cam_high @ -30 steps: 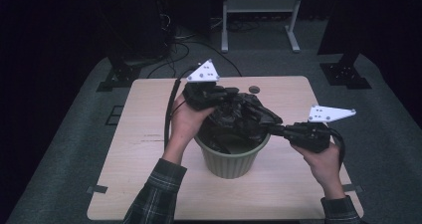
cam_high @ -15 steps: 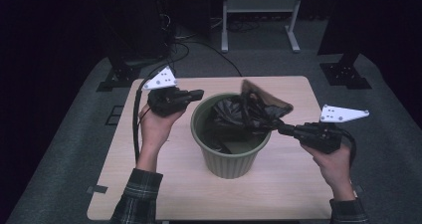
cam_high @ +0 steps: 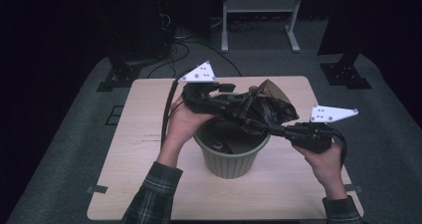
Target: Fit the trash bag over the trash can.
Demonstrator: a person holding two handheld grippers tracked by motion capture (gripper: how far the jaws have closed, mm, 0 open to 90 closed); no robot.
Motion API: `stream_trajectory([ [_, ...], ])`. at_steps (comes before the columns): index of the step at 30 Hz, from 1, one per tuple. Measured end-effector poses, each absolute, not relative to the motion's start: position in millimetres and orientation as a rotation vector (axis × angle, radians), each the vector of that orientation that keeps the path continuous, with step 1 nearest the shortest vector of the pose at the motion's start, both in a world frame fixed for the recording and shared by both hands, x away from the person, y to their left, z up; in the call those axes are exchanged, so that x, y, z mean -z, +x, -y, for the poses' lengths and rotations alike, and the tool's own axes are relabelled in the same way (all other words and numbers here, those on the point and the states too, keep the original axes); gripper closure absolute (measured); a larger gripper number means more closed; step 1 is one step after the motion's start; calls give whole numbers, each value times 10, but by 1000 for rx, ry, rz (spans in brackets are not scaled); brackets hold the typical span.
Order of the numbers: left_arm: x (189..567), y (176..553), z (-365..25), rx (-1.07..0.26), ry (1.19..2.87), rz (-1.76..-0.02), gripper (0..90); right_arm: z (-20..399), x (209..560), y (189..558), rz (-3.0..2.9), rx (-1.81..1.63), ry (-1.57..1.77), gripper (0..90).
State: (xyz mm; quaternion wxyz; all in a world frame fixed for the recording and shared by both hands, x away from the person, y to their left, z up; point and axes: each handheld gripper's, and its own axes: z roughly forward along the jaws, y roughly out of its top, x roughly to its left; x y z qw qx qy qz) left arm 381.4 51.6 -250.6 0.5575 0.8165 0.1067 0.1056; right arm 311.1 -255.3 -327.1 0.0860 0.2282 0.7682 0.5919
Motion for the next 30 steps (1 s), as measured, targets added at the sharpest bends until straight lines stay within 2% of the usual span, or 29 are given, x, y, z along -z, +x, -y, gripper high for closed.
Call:
stream_trajectory([
  [3,2527,3856,-315,-214,1939,-238,430,2521,3269,3111,-2295,-1775,664,900],
  [5,2553,3887,-191,-219,1981,-235,470,2506,3270,3103,-2305,-1775,652,900],
  [8,2605,3904,-117,-252,2052,-230,758,2504,3270,3084,-2308,-1780,633,900],
  [9,2620,3902,-133,-256,2058,-234,847,2511,3271,3077,-2301,-1784,631,854],
  [10,2631,3904,-165,-261,2054,-241,894,2527,3269,3074,-2296,-1789,640,819],
  [15,2661,3922,-402,-264,2029,-303,895,2645,3226,3061,-2233,-1832,675,709],
  [17,2659,3914,-480,-270,2023,-308,895,2678,3188,3049,-2183,-1850,689,703],
  [20,2643,3877,-584,-277,2019,-314,896,2688,3141,3032,-2124,-1843,701,664],
  [22,2632,3849,-637,-278,2010,-314,896,2659,3134,3062,-2119,-1830,731,608],
  [24,2618,3824,-682,-278,2006,-309,895,2602,3143,3102,-2115,-1807,748,600],
  [27,2606,3794,-734,-278,2003,-309,895,2513,3161,3169,-2105,-1797,774,661],
  [30,2611,3786,-788,-281,2007,-309,895,2444,3164,3227,-2100,-1807,779,860],
])
